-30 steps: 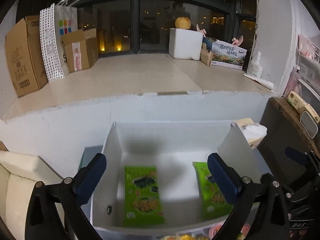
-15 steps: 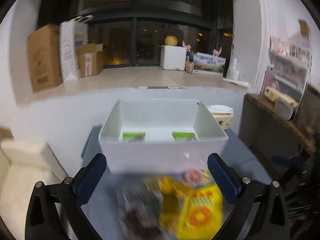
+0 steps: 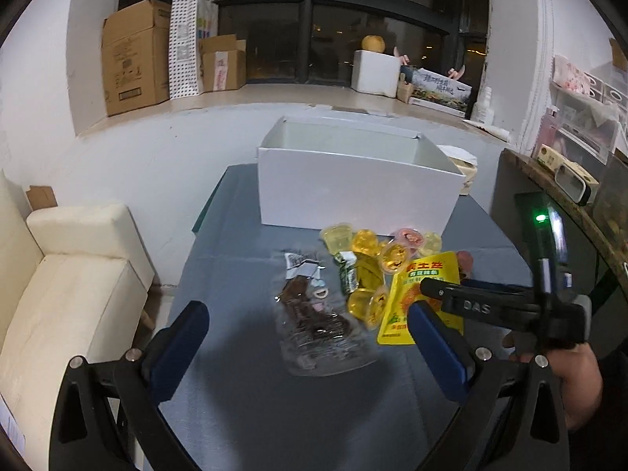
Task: Organize snacks
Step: 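Grasp the yellow spicy-bean pouch with the right gripper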
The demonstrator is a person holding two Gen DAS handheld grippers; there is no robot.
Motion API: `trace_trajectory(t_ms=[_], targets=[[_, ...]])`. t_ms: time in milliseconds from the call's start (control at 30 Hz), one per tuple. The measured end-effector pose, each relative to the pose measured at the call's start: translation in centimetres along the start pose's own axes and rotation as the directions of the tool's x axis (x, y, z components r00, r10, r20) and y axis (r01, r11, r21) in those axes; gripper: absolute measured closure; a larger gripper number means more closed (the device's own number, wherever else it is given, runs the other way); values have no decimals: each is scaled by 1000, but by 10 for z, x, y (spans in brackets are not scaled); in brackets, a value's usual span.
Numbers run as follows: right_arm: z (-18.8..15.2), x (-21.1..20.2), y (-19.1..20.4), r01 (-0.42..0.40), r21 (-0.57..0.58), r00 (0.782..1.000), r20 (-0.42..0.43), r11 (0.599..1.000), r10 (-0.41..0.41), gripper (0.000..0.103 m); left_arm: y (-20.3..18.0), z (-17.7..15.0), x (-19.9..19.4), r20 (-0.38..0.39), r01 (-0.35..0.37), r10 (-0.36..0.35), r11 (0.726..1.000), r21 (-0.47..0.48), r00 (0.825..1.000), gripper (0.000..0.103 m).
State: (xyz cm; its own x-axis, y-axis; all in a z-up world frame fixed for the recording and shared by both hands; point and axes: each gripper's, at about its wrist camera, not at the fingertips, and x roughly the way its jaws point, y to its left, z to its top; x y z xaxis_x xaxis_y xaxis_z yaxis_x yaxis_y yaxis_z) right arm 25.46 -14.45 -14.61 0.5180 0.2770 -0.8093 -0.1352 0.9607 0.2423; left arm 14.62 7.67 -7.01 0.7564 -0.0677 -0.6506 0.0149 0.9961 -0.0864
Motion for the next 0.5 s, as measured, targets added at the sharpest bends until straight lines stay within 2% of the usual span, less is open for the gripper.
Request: trace_trajectory(t_ms=[67,167,233,267,300,500], targets=[[0,4,-2,-13,20,1000,2,1000,13,36,4,0,-2,11,-3,3,1000,-4,1000,0],[1,2,3,-17,-11,1000,18,1000,17,42,7,0,-1,10,-2,2,1000,-6,1000,0],[2,-3,8,-18,-34,999,36,999,19,53,9,-1,0,5,-1,1,1000,-9,1000,0],[3,-5,11,-22,-46,999,43,999,24,68,9,-1,0,4,-1,1,1000,-11,1000,0],[4,-7,14,-24,-56,999,38,998,26,76,10,-2,0,5,3,-3,1000,-14,1000,0],[6,-5,11,-58,-22,998,1,998,58,78,9,-3,0,1,6,-6,1000,-10,1000,0]])
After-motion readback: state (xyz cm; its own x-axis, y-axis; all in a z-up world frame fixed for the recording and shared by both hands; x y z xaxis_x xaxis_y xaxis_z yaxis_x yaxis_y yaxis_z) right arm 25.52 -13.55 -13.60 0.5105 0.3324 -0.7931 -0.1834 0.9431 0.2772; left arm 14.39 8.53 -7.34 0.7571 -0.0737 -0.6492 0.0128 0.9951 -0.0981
